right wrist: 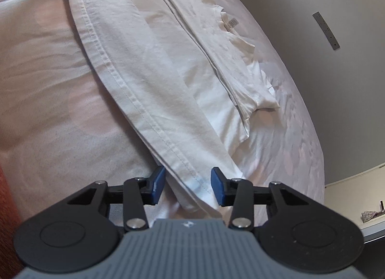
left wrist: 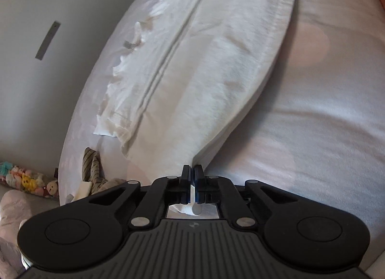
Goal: Fold clothes
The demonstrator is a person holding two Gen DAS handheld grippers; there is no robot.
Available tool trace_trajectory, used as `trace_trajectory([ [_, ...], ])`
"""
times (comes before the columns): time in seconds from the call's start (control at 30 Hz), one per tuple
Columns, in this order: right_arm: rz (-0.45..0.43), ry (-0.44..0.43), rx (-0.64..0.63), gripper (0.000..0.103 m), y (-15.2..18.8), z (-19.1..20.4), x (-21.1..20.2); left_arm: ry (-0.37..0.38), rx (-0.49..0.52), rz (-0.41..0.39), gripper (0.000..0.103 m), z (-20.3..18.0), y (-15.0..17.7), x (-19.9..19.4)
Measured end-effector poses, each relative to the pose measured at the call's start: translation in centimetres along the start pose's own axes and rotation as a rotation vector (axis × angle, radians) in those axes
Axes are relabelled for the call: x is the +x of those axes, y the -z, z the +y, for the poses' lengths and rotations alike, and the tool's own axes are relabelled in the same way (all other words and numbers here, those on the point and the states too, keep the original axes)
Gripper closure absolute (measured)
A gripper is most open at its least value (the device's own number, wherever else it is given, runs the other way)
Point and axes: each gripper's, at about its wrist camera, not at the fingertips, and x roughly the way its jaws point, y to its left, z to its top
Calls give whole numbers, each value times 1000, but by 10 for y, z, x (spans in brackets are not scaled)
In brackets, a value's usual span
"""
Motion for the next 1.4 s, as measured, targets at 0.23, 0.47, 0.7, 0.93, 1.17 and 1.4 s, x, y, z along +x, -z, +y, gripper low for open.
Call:
trace_trajectory([
  [0.23,-21,-3,-31,64,-9,4,3,-60,-194,-60,102,31,-4,-7],
  [0.47,-40,-19,-58,63,-19,8,7,-75,-327,-86,102,46,-3,-11],
  [0.7,-67,36,-56,80,-24,4,3,-88,-370,-86,103,53,-1,-11],
  [0.93,-63,49,-68,80,-19,-3,1,-84,-390,-85,103,56,0,-9],
  [1.17,-75,45,-80,79,-19,-7,-8,-79,-396,-80,103,56,0,-7],
  [1.4,-94,50,-65,79,-20,-15,-13,-75,-399,-75,103,56,0,-5],
])
